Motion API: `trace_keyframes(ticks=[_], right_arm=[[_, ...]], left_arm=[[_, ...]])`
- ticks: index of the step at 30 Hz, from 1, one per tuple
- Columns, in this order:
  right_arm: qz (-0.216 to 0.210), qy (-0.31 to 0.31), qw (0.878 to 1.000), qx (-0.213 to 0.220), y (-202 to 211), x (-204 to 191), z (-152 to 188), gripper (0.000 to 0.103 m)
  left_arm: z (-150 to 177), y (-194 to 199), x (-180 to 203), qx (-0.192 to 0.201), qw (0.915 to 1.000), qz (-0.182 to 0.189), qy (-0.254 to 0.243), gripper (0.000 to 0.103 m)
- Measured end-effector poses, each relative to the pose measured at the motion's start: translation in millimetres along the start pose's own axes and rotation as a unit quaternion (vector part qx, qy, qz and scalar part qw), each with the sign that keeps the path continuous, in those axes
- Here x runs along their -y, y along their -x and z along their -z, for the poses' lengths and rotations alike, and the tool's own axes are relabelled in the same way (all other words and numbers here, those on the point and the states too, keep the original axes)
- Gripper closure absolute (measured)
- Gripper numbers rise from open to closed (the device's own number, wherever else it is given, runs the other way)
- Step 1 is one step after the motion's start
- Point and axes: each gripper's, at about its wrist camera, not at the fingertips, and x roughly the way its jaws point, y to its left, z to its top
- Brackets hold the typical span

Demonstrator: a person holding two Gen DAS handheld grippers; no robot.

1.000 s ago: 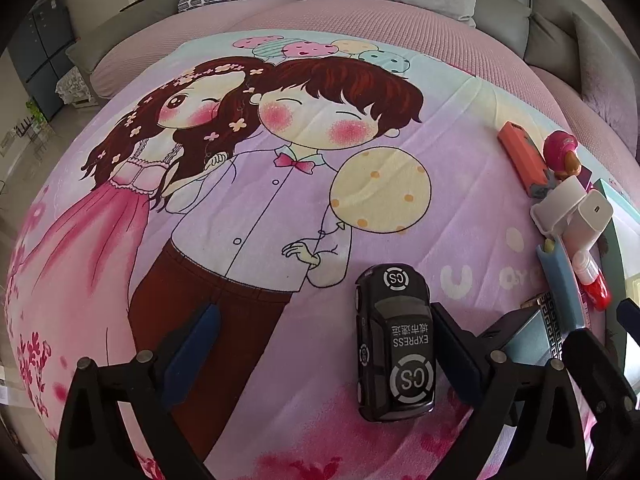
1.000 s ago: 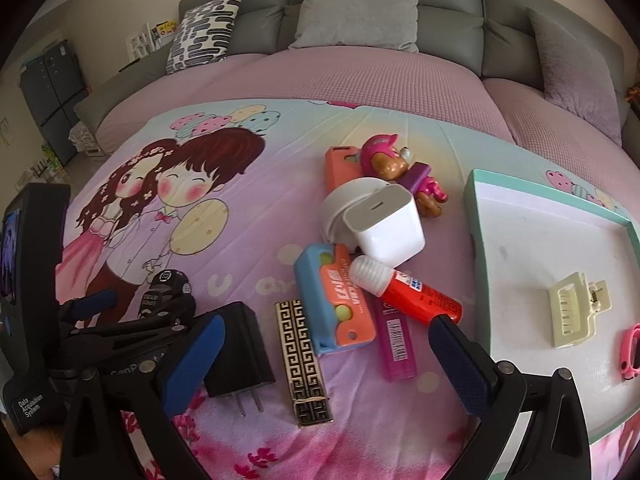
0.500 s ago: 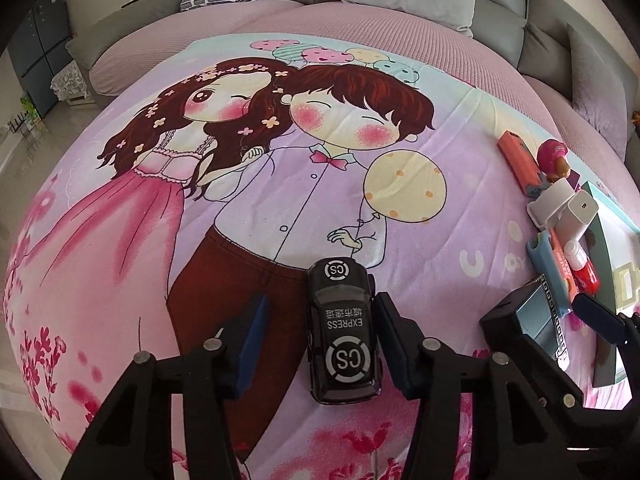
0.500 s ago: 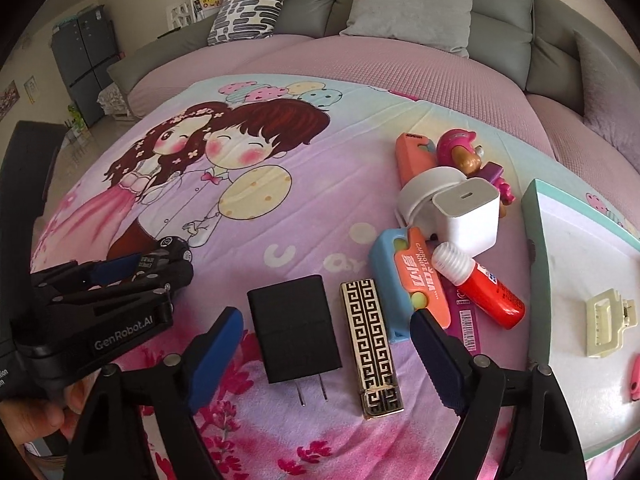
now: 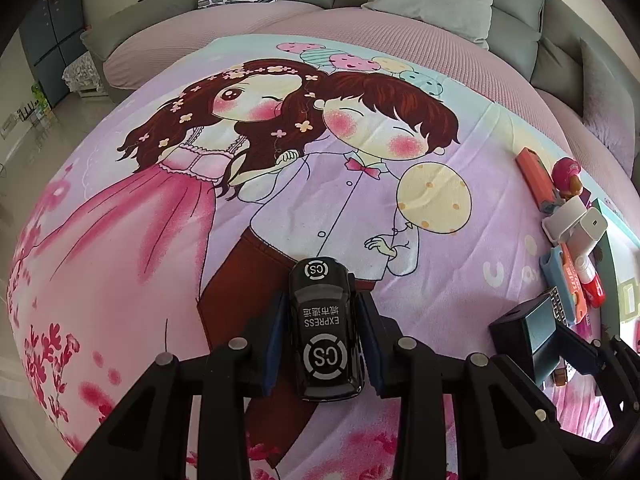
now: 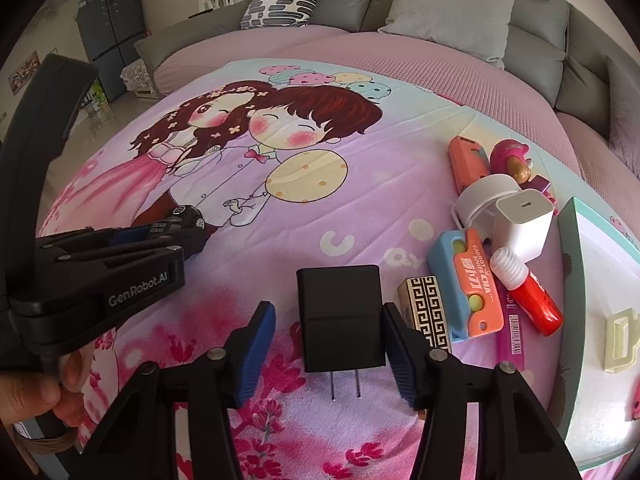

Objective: Organize rigid objects
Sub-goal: 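Grasp the black toy car with the left gripper while the right gripper grasps the black charger, then carry the car and charger into the tray and open both grippers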

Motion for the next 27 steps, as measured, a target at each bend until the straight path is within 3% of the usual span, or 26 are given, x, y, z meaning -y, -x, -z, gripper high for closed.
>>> trace_keyframes(ticks=[5,9,16,23,27], right_arm=[[-0.001,-0.025,1.000,-0.002,-5.1,5.8,0.8,0.059],[-0.003,-0.043,0.999,0.007,0.9,10.8,-1.2,0.059],[-0.002,-0.074,0.995,0.063,33.3,24.2,-10.1,0.060],[0.015,-0.095,0.991,0.094,56.3,44.3,-13.7,0.059],[0.020,-0.122,0.988,0.096,62.6,66.0,-12.2,0.060]], left_arm=[[-0.8,-1.8,0.2,0.001,1.0000,-0.001,0.000,0.066],[-0.7,1.1,-0.2,0.005,1.0000,-0.003,0.001,0.067],[-5.2,16.4,-0.6,0.028,0.9996,0.001,0.002,0.067],[-12.3,42.4,20.4,0.065,0.9973,0.025,-0.022,0.067],[-15.3,44.6,41.7,0.067,0.9959,0.047,-0.039,0.067]])
